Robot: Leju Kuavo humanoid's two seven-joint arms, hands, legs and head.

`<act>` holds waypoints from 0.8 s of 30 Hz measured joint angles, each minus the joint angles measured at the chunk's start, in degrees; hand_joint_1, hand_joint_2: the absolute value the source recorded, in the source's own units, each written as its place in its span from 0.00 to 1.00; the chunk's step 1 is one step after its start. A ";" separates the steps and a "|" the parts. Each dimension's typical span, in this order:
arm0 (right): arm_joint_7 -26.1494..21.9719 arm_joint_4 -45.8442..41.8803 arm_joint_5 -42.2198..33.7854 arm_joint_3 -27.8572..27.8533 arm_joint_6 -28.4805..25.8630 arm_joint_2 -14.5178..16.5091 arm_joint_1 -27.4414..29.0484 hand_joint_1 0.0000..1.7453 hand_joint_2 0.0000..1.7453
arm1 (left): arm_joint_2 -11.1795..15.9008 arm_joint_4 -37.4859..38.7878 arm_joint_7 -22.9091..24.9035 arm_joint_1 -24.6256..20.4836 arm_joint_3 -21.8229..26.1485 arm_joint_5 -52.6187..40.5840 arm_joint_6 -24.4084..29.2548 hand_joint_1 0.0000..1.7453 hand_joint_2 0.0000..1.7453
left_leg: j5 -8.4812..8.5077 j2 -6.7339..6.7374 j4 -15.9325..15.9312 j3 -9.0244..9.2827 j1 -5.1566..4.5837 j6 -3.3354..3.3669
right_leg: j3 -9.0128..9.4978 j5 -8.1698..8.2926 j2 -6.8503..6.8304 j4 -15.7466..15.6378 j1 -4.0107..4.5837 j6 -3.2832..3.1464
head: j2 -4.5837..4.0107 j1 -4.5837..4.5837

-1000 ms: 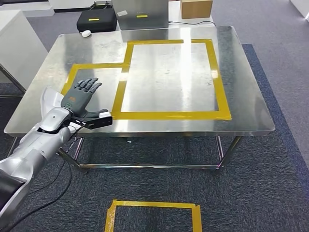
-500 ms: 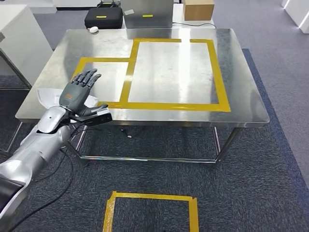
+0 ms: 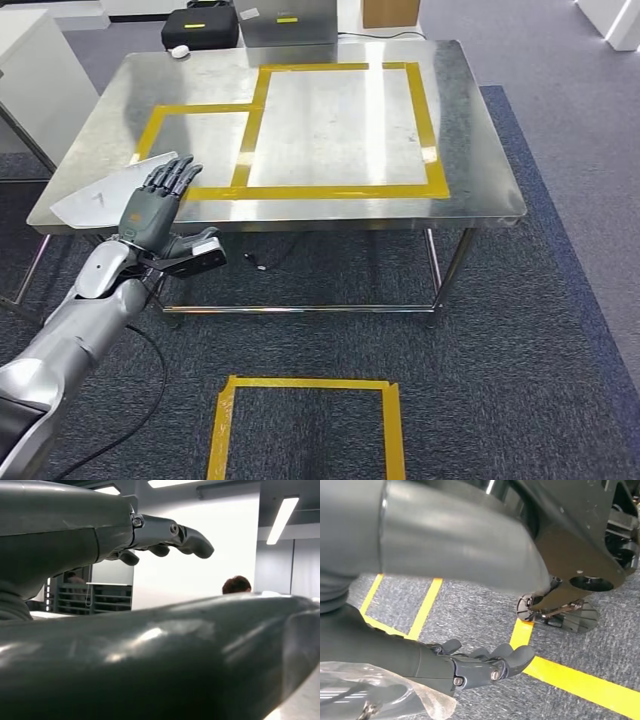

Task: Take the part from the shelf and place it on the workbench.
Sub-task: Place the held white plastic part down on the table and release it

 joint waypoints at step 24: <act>0.04 -0.05 0.93 0.26 -3.83 0.08 0.31 0.00 0.00 | 1.32 -21.06 -1.66 12.33 4.32 9.17 -0.48 0.00 0.00 | 3.37 -0.06 -9.80 8.25 -0.77 2.39 | 0.46 1.41 -0.03 -1.25 0.56 1.35 | 0.00 0.07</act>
